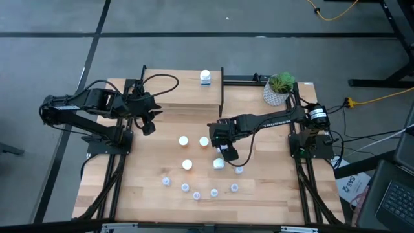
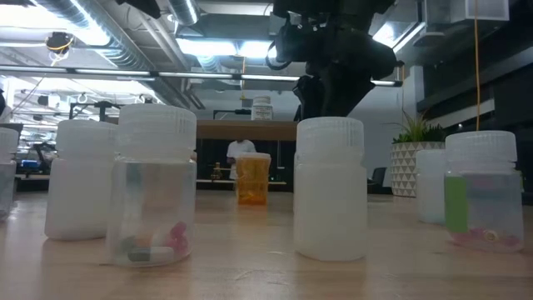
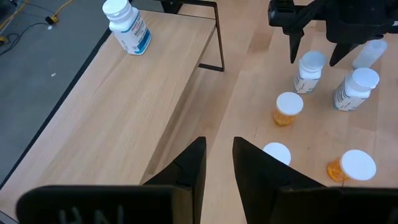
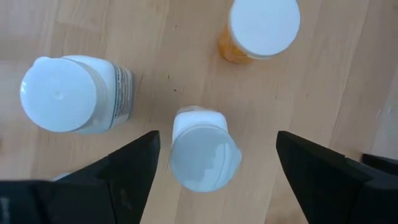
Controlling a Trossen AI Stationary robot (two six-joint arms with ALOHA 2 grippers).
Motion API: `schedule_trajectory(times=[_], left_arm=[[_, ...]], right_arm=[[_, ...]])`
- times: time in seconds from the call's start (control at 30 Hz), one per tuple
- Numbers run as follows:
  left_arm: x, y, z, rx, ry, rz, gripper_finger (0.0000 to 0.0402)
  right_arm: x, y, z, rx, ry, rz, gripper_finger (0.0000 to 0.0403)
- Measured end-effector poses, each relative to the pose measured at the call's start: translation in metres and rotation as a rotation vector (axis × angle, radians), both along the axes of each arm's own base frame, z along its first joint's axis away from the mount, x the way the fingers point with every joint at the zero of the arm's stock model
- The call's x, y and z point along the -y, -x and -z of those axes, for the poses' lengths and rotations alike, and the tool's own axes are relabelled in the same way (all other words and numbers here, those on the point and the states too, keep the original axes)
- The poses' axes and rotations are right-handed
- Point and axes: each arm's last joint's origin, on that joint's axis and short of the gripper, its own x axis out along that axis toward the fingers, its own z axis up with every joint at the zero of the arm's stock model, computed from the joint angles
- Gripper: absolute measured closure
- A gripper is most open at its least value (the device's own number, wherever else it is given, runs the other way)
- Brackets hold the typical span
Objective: Pick and place medicine bottles onto shelf by color
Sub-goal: Put the top blue pill bottle on the shelf aligned with the blue pill bottle
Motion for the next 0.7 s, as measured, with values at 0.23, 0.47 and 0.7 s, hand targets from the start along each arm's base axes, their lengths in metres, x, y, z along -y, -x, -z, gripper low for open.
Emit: schedule_trajectory(times=[0.23, 0.47, 0.7], left_arm=[[0.000, 0.000, 0.000, 0.000, 0.000, 0.000, 0.0328], [0.000, 0.000, 0.000, 0.000, 0.000, 0.000, 0.0328], [0.000, 0.000, 0.000, 0.001, 0.001, 0.000, 0.0328]], right_arm=[[0.000, 0.005, 0.014, -0.023, -0.015, -0.010, 0.0079], [0.000, 0.007, 0.027, -0.013, -0.009, -0.006, 0.0079], [0.000, 0.007, 0.029, -0.006, -0.008, -0.009, 0.0079]])
